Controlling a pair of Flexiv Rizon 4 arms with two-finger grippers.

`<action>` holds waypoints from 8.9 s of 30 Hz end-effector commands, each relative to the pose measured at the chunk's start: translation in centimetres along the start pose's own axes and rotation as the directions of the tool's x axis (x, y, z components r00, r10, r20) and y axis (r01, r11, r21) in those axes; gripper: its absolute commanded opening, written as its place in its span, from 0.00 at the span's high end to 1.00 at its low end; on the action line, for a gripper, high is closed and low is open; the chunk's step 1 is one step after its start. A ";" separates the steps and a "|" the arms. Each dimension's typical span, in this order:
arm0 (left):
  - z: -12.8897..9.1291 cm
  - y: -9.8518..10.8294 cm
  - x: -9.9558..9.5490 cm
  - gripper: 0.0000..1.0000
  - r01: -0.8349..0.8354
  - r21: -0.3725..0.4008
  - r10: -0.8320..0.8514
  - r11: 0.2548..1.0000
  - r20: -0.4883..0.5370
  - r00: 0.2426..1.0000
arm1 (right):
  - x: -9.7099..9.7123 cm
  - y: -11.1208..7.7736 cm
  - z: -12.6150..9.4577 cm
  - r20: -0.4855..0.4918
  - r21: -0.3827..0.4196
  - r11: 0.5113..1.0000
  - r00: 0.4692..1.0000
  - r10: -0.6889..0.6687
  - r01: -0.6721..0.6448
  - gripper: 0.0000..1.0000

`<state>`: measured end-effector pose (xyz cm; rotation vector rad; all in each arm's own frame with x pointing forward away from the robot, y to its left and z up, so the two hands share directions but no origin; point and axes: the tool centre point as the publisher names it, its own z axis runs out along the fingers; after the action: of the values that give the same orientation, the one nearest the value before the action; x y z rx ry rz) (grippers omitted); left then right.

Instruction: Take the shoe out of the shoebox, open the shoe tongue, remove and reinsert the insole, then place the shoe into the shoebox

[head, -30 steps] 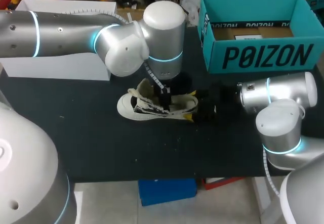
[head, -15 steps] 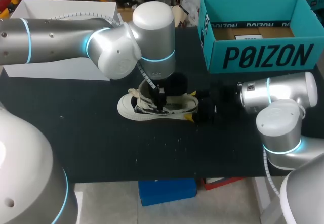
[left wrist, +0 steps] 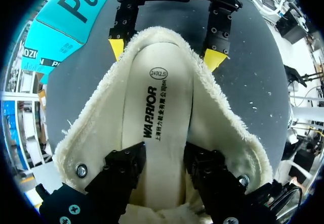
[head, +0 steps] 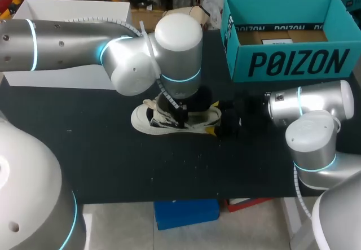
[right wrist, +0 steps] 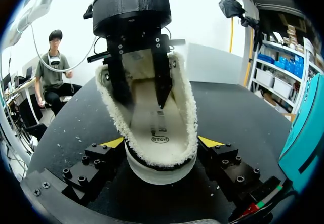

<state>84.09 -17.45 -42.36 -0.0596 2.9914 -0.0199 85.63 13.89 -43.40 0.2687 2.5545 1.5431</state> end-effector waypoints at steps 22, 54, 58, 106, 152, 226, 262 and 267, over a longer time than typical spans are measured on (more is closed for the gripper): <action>4.8 0.4 -3.1 0.54 0.079 0.021 -0.082 0.997 0.256 0.963 | -0.2 -0.1 0.1 0.000 0.001 1.000 1.000 0.002 -0.002 1.00; 1.2 -1.7 -1.4 1.00 -0.148 0.102 0.145 0.984 0.031 0.989 | -0.2 -0.1 0.1 0.000 0.001 1.000 1.000 0.002 -0.002 1.00; 0.3 -1.5 -1.6 1.00 -0.141 0.108 0.138 0.984 0.031 0.990 | -0.2 -0.1 0.1 0.000 0.001 1.000 1.000 0.002 -0.002 1.00; -3.3 -2.4 -1.9 0.51 -0.289 0.372 0.268 0.882 0.110 0.957 | -0.2 -0.1 0.1 0.000 0.001 1.000 1.000 0.002 -0.002 1.00; -4.1 -7.3 -2.7 0.60 -0.320 0.313 0.275 0.894 0.180 0.944 | -0.2 -0.1 0.1 0.000 0.001 1.000 1.000 0.002 -0.002 1.00; -33.1 -11.1 0.0 1.00 0.174 0.980 0.191 0.096 -0.190 0.963 | -0.2 -0.1 0.1 0.000 0.001 1.000 1.000 0.002 -0.002 1.00; -49.5 -12.9 3.2 1.00 0.387 0.914 0.290 -0.118 -0.341 0.894 | -0.2 -0.1 0.1 0.000 0.001 1.000 1.000 0.002 -0.002 1.00; -50.7 -13.0 3.4 1.00 0.384 0.911 0.302 -0.153 -0.327 0.896 | -0.2 -0.1 0.1 0.000 0.001 1.000 1.000 0.002 -0.002 1.00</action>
<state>73.82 -29.74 7.24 0.0465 2.1869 -2.6985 85.87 13.66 -43.34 0.2704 2.5540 1.5461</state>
